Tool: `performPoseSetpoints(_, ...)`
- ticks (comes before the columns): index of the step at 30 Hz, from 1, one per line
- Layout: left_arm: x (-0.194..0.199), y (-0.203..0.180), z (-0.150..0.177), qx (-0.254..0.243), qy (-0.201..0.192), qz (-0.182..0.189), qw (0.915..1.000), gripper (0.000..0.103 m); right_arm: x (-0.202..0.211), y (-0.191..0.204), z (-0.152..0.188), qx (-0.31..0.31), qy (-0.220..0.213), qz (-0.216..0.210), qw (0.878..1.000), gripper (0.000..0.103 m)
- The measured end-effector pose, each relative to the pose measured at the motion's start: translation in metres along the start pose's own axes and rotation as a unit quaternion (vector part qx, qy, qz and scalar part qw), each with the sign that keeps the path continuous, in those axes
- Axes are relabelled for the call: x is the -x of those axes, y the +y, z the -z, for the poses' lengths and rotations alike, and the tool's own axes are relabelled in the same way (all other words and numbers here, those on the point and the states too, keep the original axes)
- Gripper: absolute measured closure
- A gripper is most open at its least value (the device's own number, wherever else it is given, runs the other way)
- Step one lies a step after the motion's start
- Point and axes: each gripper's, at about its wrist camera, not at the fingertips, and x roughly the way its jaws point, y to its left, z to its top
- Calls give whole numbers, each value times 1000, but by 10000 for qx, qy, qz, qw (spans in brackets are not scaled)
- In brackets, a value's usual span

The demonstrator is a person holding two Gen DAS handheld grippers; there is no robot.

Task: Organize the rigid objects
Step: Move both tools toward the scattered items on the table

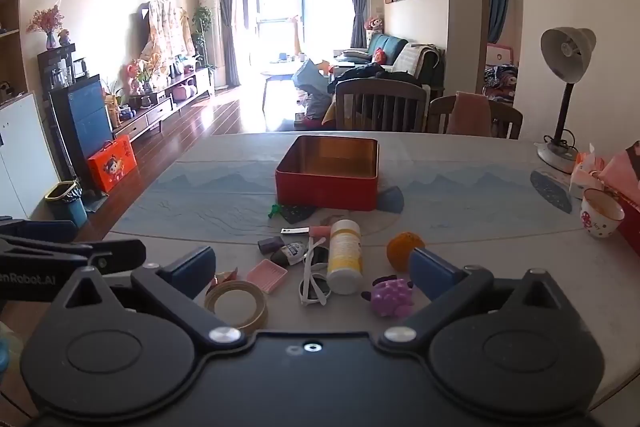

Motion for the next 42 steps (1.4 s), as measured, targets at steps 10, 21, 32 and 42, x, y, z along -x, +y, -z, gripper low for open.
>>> performPoseSetpoints(10, 6, 4, 0, 167, -15, 9, 9999, 1, 2, 5, -1, 1, -39, -46, 10000, 0)
performPoseSetpoints(21, 14, 10, -2, 146, -6, 172, 9997, 1, 6, 7, 2, 34, -71, 38, 10000, 0)
performPoseSetpoints(32, 11, -1, -3, 109, -6, 402, 9991, 1, 14, 3, 1, -9, -109, 218, 9997, 0)
performPoseSetpoints(42, 2, -12, -7, 30, 17, 558, 9984, 1, 21, -7, 2, -138, -136, 364, 9991, 1)
